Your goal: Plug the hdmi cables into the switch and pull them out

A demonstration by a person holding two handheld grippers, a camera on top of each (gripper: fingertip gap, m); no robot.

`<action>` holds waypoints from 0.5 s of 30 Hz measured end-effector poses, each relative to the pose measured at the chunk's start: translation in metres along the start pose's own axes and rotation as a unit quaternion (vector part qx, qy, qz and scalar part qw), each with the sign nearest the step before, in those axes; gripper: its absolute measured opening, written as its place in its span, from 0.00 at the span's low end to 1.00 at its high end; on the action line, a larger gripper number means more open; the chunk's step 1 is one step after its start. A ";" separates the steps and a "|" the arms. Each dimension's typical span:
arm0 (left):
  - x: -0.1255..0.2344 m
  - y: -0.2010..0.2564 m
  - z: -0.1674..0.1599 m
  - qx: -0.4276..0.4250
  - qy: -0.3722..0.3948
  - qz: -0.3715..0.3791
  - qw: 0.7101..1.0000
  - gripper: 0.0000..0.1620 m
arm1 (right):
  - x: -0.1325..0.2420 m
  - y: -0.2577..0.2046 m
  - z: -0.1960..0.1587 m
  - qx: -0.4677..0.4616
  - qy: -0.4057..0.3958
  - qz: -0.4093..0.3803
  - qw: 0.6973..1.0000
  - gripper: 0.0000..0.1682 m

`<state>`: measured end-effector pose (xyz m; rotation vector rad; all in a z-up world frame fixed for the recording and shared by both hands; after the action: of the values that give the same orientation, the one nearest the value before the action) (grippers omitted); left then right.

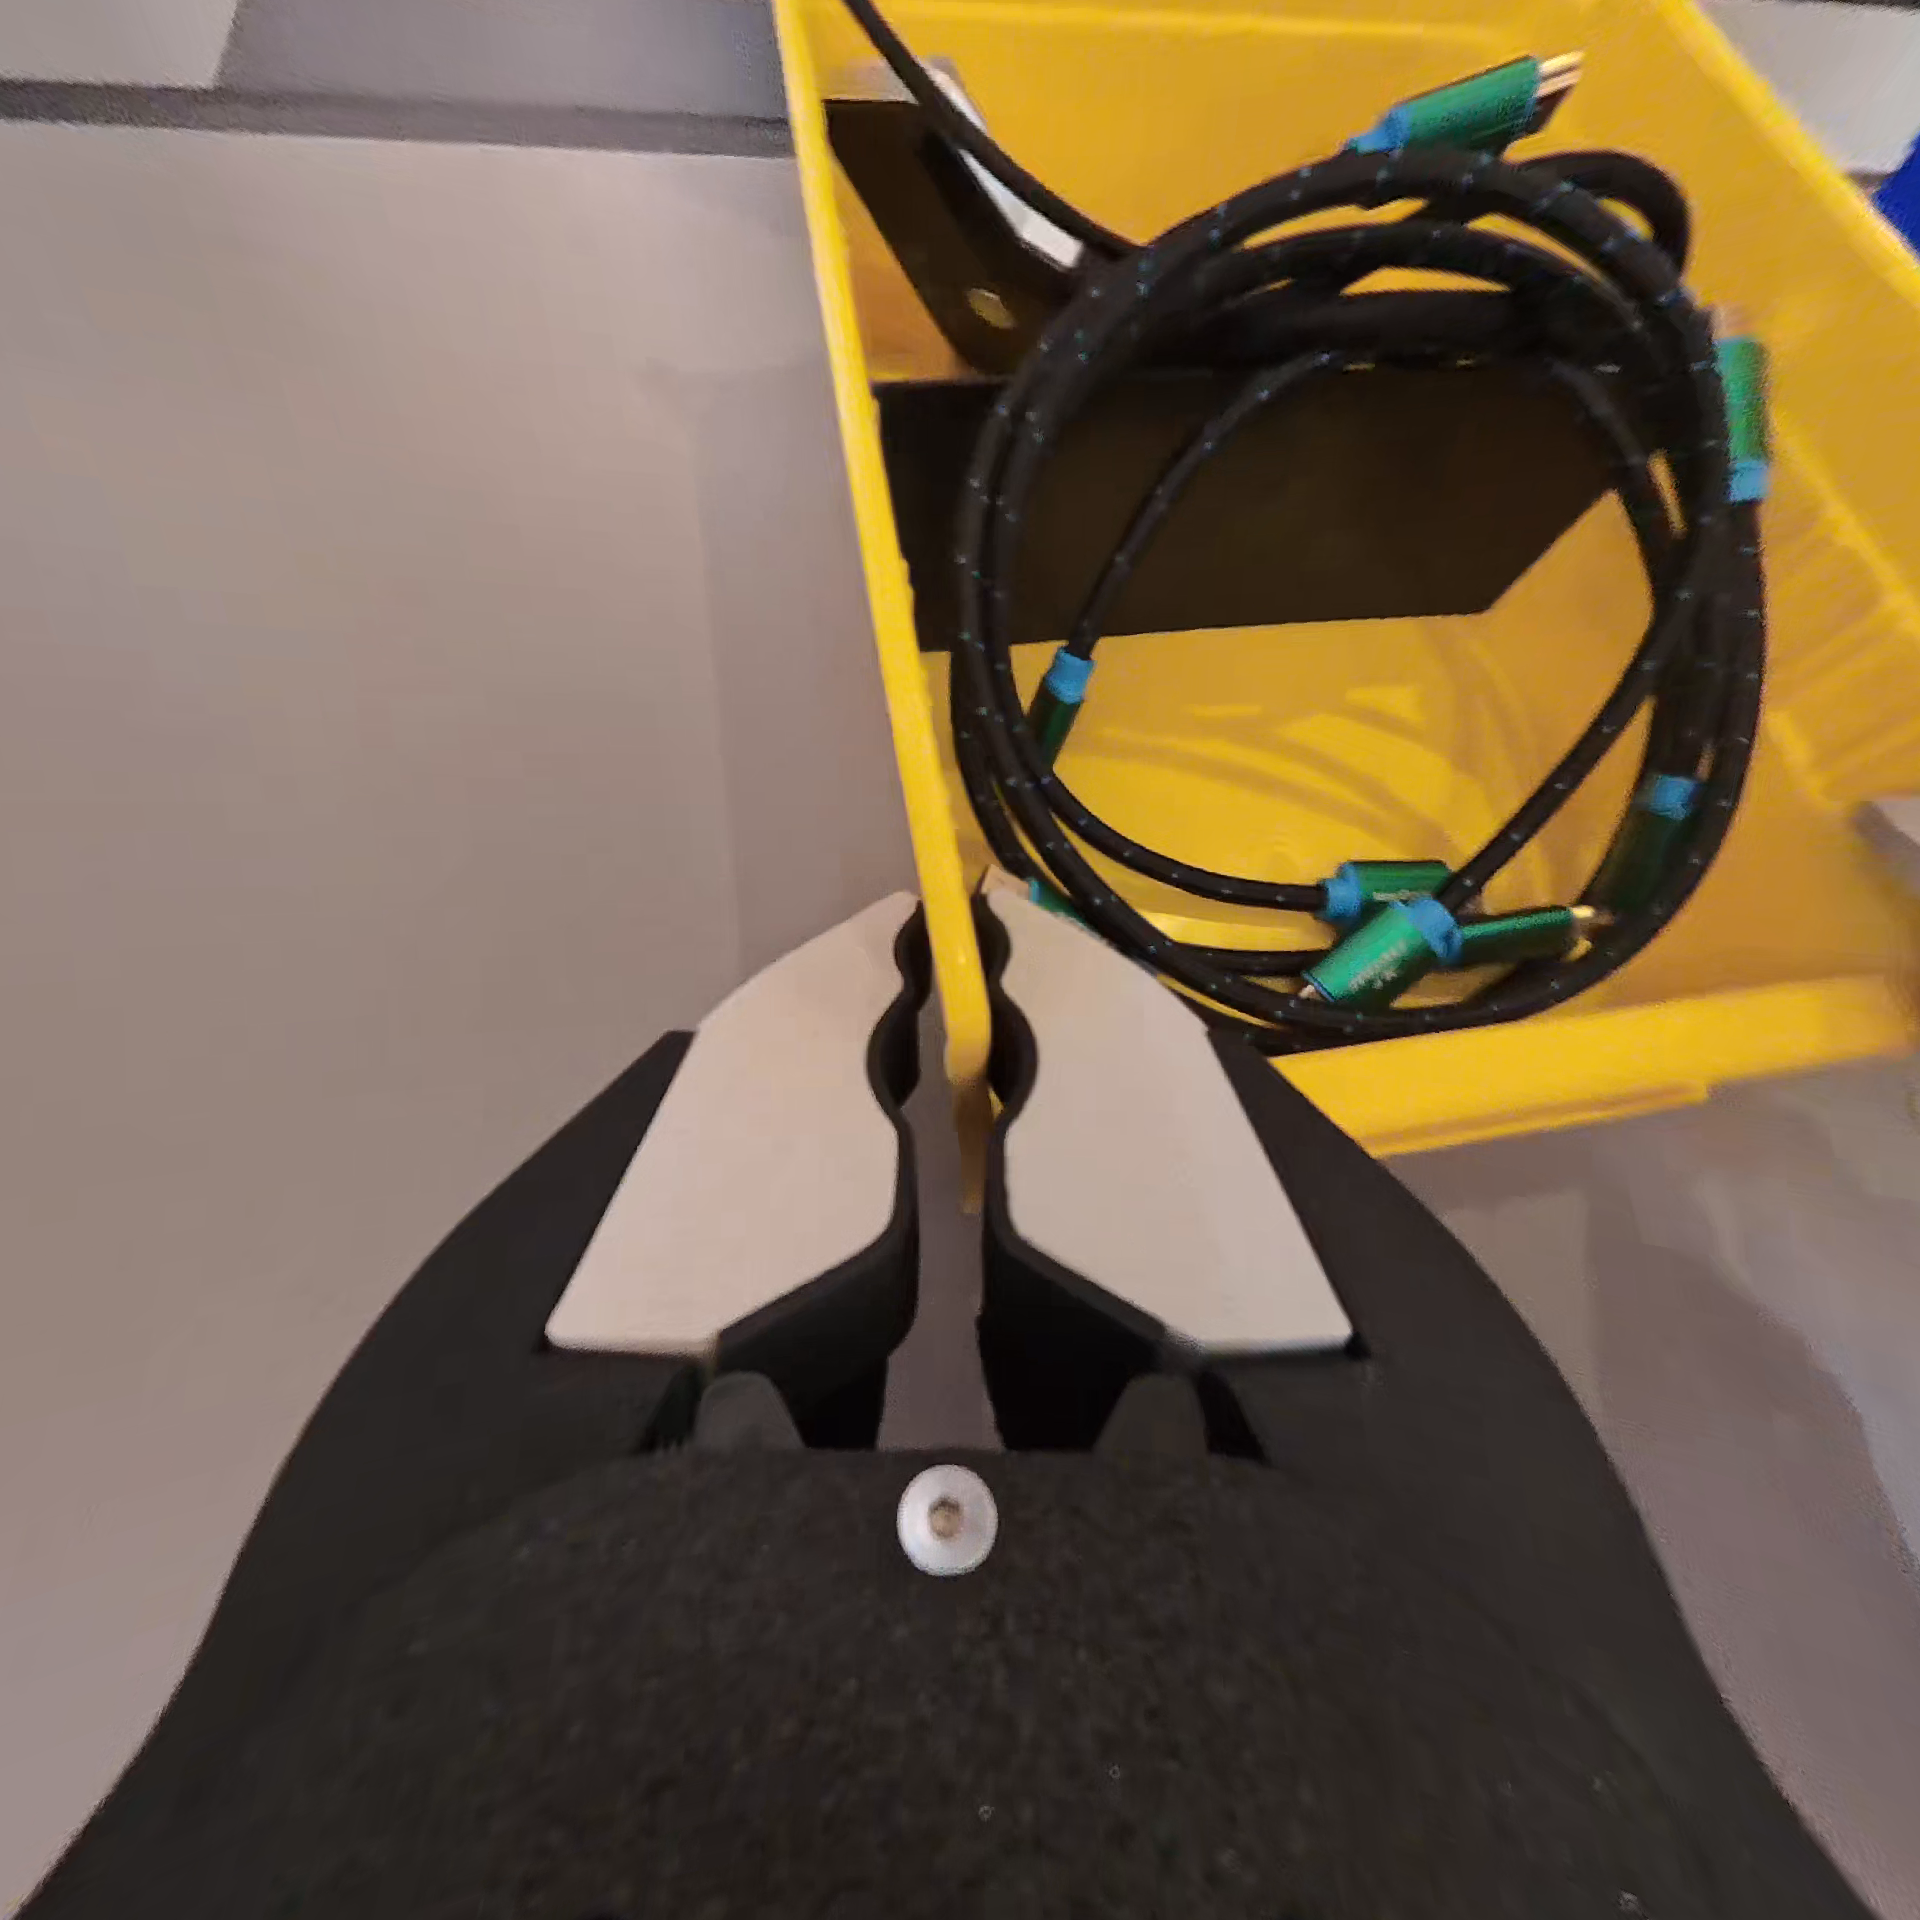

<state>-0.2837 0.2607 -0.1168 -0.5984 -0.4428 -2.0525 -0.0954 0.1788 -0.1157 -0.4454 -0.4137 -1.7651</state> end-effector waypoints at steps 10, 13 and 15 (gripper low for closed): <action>0.038 -0.076 0.031 -0.004 0.046 0.058 0.997 0.01 | 0.014 -0.073 0.040 -0.012 0.051 -0.007 0.999 0.02; 0.056 -0.126 0.030 0.015 0.050 0.074 0.996 0.01 | 0.012 -0.124 0.054 -0.001 0.060 0.013 0.998 0.03; 0.063 -0.159 0.024 0.025 0.045 0.073 0.996 0.01 | 0.006 -0.159 0.057 0.007 0.055 0.028 0.998 0.03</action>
<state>-0.4427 0.3119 -0.0734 -0.4908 -0.3853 -1.9156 -0.2465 0.2385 -0.0699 -0.3443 -0.3315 -1.7235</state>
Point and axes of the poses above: each gripper's, where its closed fingertips meet, x back along the fingers, z out of its top, y = z × x across the jaws, the point moved 4 cm from there along x, back along the fingers, and after that the axes turned 1 degree about y, right-handed, at the moved point
